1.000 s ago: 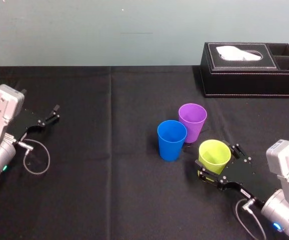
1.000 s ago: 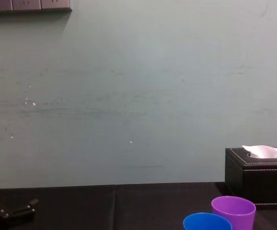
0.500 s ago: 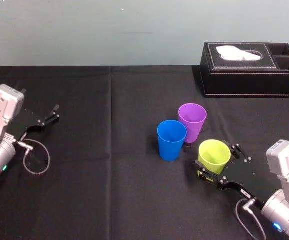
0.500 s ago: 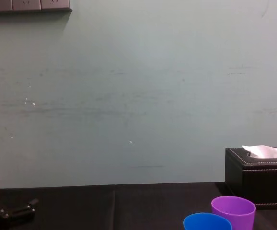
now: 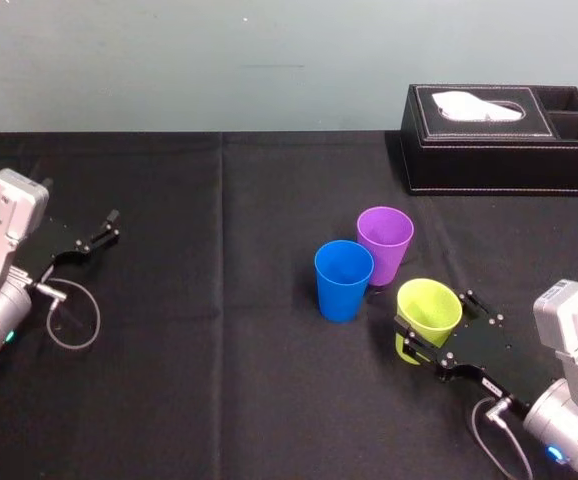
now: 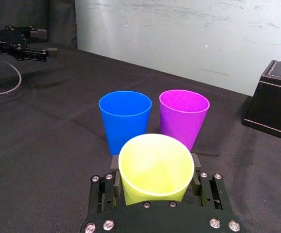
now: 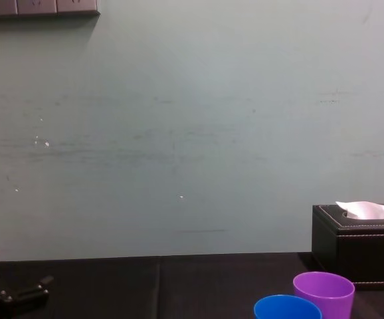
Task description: Stack the three plastic cups sequentially using one hand.
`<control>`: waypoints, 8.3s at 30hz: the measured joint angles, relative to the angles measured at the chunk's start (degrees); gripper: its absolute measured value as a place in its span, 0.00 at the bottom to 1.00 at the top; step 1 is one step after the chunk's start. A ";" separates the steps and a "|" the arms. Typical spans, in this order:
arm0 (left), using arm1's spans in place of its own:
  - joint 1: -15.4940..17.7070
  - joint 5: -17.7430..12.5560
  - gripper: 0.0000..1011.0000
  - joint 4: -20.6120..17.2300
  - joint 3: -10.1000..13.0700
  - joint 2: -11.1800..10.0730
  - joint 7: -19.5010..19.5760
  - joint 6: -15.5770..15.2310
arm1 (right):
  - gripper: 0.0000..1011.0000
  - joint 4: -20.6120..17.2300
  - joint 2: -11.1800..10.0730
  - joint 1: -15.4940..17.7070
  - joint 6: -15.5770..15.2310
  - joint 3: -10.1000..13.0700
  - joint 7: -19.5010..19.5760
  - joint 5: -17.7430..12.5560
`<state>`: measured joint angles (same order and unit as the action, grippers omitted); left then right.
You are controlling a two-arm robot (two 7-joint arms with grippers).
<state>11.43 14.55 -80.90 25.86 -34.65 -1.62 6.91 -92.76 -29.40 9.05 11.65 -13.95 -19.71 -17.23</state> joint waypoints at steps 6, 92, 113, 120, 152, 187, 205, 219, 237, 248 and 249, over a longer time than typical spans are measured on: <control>0.00 0.00 1.00 0.00 0.00 0.00 0.00 0.00 | 0.75 0.00 -0.01 0.00 0.01 0.00 0.03 0.00; 0.00 0.00 1.00 0.00 0.00 0.00 0.00 0.00 | 0.73 11.92 4.24 -24.83 -14.14 -5.67 -5.61 -2.59; 0.00 0.00 1.00 0.00 0.00 0.00 0.00 0.00 | 0.75 13.06 4.46 -24.57 -13.42 -6.13 -5.83 -1.76; 0.00 0.00 1.00 0.00 0.00 0.00 0.00 0.00 | 0.91 13.00 4.44 -24.57 -13.46 -6.10 -5.82 -1.80; 0.00 0.00 1.00 0.00 0.00 0.00 0.00 0.00 | 0.99 1.66 -1.96 -12.59 -11.04 -0.91 -5.68 -3.58; 0.00 0.00 1.00 0.00 0.00 0.00 0.00 0.00 | 0.99 4.72 1.51 -5.82 -1.58 -4.65 -9.37 -2.51; 0.00 0.00 1.00 0.00 0.00 0.00 0.00 0.00 | 0.99 9.08 5.74 -10.54 -0.32 -6.32 -8.16 -0.71; 0.00 0.00 1.00 0.00 0.00 0.00 0.00 0.00 | 0.99 10.50 7.11 -11.88 -0.59 -6.12 -6.91 0.10; 0.00 0.00 1.00 0.00 0.00 0.00 0.00 0.00 | 0.99 13.12 8.92 -13.86 -0.27 -5.97 -6.00 1.45; 0.00 0.00 1.00 0.00 0.00 0.00 0.00 0.00 | 0.99 15.16 10.05 -15.79 0.04 -6.61 -6.28 2.22; 0.00 0.00 1.00 0.00 0.00 0.00 0.00 0.00 | 0.99 15.24 10.10 -15.89 0.05 -6.64 -6.26 2.31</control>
<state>11.43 14.55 -80.90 25.86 -34.65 -1.62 6.91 -77.53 -19.29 -6.84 11.70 -20.59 -25.97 -14.92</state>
